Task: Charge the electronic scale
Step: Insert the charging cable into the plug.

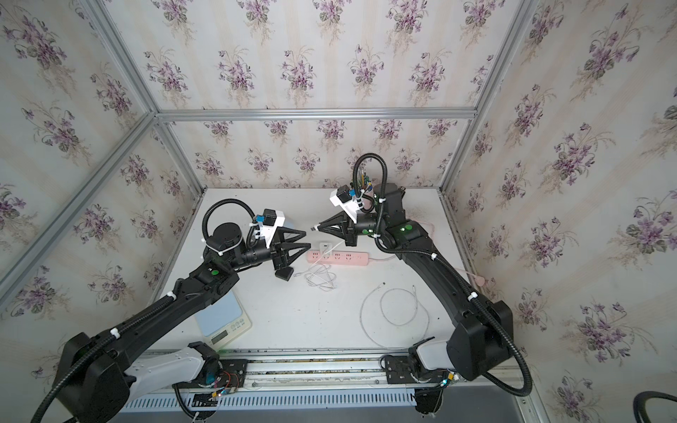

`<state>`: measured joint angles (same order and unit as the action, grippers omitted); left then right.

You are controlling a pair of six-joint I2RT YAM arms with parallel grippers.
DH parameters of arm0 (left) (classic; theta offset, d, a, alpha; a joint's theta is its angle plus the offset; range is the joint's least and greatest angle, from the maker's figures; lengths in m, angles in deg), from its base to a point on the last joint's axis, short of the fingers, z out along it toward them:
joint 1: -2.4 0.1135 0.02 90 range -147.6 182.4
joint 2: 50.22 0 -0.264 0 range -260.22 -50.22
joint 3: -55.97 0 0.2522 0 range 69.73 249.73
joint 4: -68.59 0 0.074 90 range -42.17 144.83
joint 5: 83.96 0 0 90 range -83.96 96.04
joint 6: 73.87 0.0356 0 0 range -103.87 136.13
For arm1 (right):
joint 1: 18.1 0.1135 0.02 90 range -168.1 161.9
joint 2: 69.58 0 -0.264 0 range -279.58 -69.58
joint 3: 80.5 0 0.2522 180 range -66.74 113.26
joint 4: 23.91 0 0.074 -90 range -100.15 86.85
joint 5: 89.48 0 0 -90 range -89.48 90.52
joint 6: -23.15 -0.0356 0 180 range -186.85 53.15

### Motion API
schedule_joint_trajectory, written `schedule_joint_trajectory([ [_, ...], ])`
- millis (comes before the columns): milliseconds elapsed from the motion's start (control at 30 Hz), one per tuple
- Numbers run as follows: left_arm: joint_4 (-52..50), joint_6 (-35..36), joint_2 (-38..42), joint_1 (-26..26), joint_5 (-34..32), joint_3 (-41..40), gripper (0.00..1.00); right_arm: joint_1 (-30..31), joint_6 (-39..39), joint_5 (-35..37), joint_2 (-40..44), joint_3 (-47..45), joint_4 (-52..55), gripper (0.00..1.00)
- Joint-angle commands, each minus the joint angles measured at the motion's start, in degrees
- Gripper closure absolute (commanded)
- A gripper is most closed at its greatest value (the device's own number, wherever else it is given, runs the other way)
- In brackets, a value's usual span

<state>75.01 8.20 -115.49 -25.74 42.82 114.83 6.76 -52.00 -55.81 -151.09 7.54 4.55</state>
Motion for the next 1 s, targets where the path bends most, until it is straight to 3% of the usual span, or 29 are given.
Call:
schedule_joint_trajectory([
  [0, -10.43, 4.01, 0.56, 1.86, -10.28, 0.24, 0.47, 2.04, 10.88, 13.26, -4.45, 6.32, 20.89, 1.0],
  [167, -14.62, 4.11, -3.72, 3.78, -10.44, 2.61, 0.47, 9.11, 16.96, 32.54, -16.65, 19.36, 35.23, 1.0],
  [433, -19.11, 1.94, -15.1, 4.5, -13.35, 6.89, 0.46, 12.65, 20.59, 46.63, -29.67, 32.6, 42.42, 1.0],
  [700, -19.23, -2.91, -25.12, 4.85, -12.95, 9.51, 0.46, 13.28, 24.5, 52.54, -33.57, 32.29, 42.71, 1.0],
  [967, -16.32, -7.44, -30.88, 4.81, -12.88, 8.93, 0.41, 13.66, 30.41, 51.54, -34.23, 33.01, 41.85, 1.0],
])
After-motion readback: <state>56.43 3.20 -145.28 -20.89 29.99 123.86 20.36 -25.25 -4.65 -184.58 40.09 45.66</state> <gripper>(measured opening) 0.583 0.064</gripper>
